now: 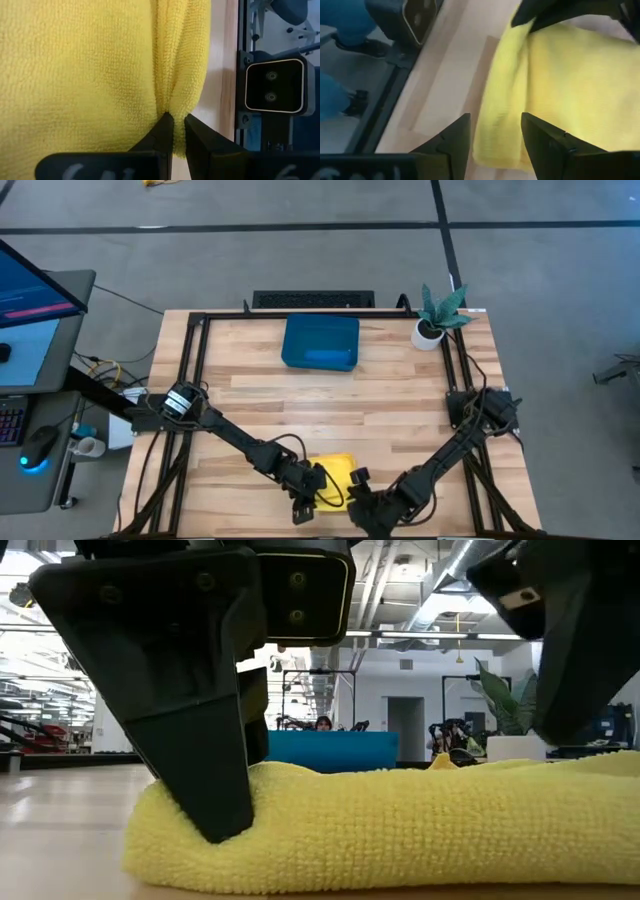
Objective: Roll microfiber towels into tight, uniform cylinder then place into a basket
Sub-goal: Roll the yellow microfiber cloth
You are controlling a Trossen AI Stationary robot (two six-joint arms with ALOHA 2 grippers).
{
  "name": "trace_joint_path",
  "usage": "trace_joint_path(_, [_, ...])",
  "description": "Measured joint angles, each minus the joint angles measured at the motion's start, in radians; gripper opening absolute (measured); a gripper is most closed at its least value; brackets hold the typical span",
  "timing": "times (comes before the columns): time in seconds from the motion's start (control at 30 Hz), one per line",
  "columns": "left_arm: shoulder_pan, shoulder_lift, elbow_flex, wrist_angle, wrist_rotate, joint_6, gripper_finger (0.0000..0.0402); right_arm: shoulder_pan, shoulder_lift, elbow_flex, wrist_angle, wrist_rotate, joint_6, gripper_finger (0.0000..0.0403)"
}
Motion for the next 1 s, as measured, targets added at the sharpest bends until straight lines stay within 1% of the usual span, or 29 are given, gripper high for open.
trace_joint_path(0.17, [0.000,0.000,0.000,0.000,0.000,0.007,0.0020,-0.006,0.000,-0.048,0.055,-0.042,0.001,0.0191])
trace_joint_path(0.33, [0.000,0.000,0.001,-0.001,0.000,0.008,0.0020,-0.013,0.000,-0.054,0.057,-0.045,0.011,0.0181])
trace_joint_path(0.5, [0.000,-0.001,0.001,0.000,0.000,0.018,0.0020,-0.038,0.000,-0.089,0.067,-0.050,0.070,0.0178])
trace_joint_path(0.6, [0.000,-0.002,0.001,-0.001,0.000,0.020,0.0020,-0.050,0.000,-0.111,0.092,-0.094,0.080,0.0177])
trace_joint_path(0.73, [0.000,-0.002,0.001,0.000,0.000,0.034,0.0020,-0.058,-0.002,-0.118,0.095,-0.101,0.120,0.0167])
trace_joint_path(0.8, [0.001,-0.002,0.001,0.000,-0.008,0.038,0.0020,-0.068,-0.002,-0.118,0.095,-0.122,0.133,0.0149])
trace_joint_path(0.87, [0.001,-0.004,0.001,-0.002,-0.021,0.059,0.0020,-0.083,-0.004,-0.118,0.092,-0.159,0.169,0.0121])
trace_joint_path(1.0, [0.001,-0.016,0.001,-0.011,-0.049,0.095,0.0020,-0.119,-0.007,-0.118,0.090,-0.246,0.245,0.0042])
